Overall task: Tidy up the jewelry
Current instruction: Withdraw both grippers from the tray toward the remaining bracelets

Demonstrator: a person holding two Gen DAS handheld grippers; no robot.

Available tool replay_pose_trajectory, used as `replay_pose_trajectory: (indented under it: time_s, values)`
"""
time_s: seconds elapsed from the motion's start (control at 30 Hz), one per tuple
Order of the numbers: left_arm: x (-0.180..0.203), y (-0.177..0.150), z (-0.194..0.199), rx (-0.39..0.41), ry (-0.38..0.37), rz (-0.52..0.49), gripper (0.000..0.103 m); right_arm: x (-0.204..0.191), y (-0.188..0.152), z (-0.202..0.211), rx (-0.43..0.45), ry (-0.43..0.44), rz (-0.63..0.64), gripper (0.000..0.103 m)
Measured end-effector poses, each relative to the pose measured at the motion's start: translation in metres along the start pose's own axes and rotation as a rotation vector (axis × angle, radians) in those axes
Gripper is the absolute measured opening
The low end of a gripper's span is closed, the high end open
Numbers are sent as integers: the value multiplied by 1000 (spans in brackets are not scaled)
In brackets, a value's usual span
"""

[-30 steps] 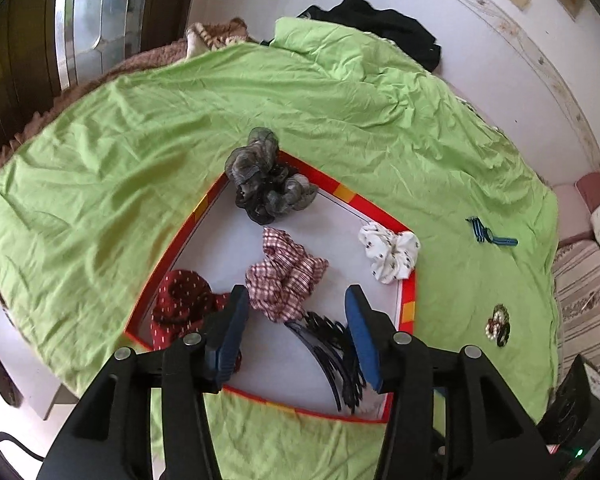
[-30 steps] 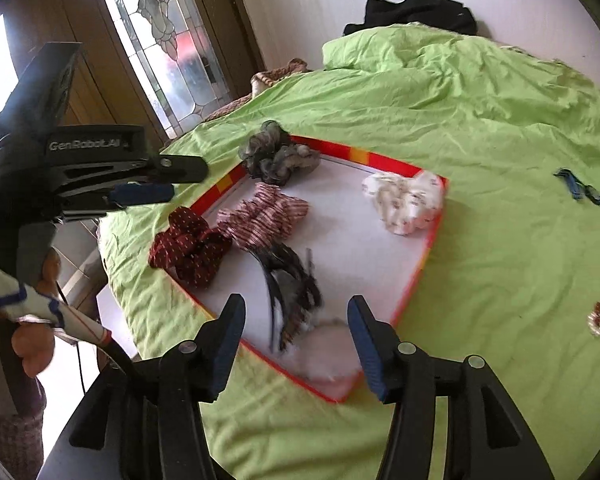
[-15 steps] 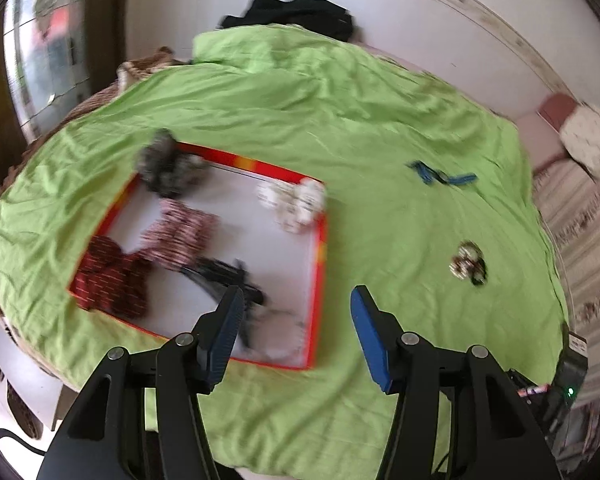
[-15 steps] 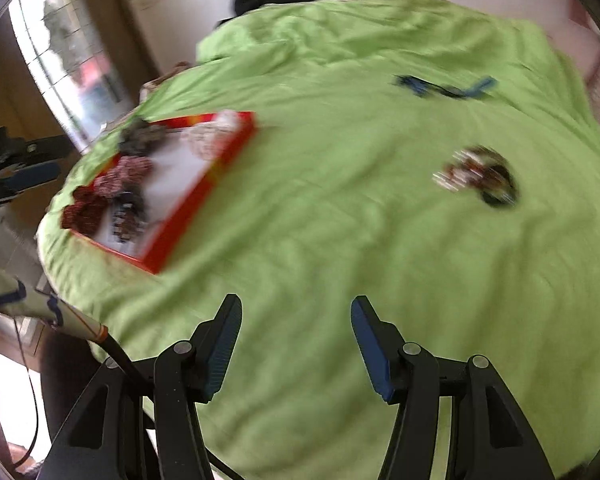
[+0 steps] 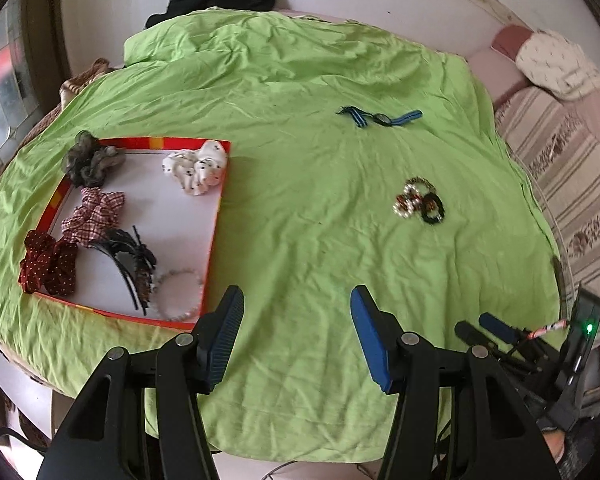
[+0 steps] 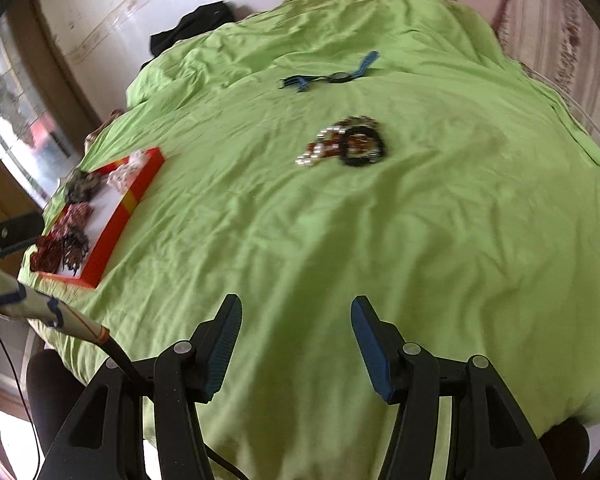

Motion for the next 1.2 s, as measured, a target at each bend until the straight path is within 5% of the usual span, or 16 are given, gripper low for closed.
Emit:
replay_pose_trajectory:
  time_s: [0.53, 1.2]
  values:
    - [37, -13, -11, 42, 134, -138, 54, 31, -3, 1, 13, -65, -46, 61]
    - [43, -13, -49, -25, 160, -148, 54, 60, 10, -10, 12, -102, -80, 61]
Point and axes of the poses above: each gripper's, at about its wrist camera, not at the fingertips, and z roughly against the way its jaws point, x to its right, y to its top, the point moved 2 cm from there along -z, roughly the way its jaws point, and after that the axes turned 1 degree about x, right-handed, at the moved point
